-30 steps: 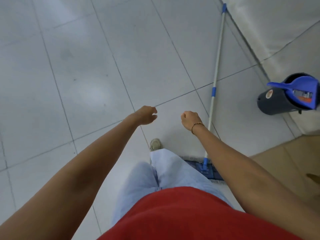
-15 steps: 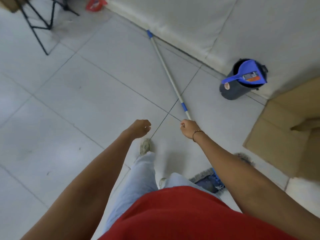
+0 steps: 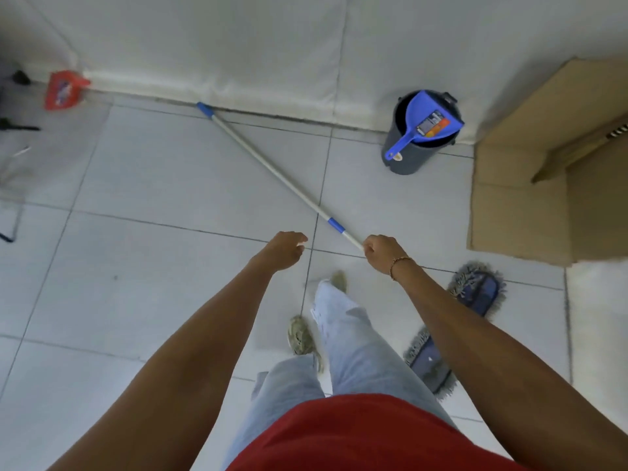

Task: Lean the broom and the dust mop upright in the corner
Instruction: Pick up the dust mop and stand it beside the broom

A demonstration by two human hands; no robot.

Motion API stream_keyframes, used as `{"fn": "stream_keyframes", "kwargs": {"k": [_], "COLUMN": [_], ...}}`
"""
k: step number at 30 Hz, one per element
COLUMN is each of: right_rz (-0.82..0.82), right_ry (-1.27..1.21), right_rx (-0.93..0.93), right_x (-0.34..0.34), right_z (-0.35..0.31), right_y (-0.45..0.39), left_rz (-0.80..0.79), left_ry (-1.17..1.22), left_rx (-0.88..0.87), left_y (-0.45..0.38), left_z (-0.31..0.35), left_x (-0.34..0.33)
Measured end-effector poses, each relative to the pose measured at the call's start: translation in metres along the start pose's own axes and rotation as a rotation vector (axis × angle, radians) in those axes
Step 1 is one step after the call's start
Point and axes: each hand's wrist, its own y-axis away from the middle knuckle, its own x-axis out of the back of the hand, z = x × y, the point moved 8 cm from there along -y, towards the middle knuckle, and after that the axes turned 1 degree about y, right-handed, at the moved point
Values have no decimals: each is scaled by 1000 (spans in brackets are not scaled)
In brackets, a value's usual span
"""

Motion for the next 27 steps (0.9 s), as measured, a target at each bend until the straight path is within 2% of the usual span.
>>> {"fn": "stream_keyframes", "kwargs": {"k": [7, 11, 16, 19, 22, 27], "right_rz": [-58, -69, -79, -58, -26, -21], "right_ry": [30, 5, -47, -92, -143, -193], "right_rx": [-39, -60, -44, -49, -68, -123], "right_x": [44, 64, 70, 73, 65, 9], "right_z": [21, 26, 26, 25, 32, 72], "right_y": [-51, -76, -113, -144, -184, -293], "left_rz": [-40, -16, -79, -71, -54, -17], "left_ry": [-70, -63, -61, -35, 87, 153], "left_rx": [-8, -21, -17, 18, 96, 221], "left_y": [-73, -106, -140, -177, -223, -339], "left_z": [32, 38, 34, 24, 3, -60], "left_x": [46, 66, 75, 84, 79, 33]}}
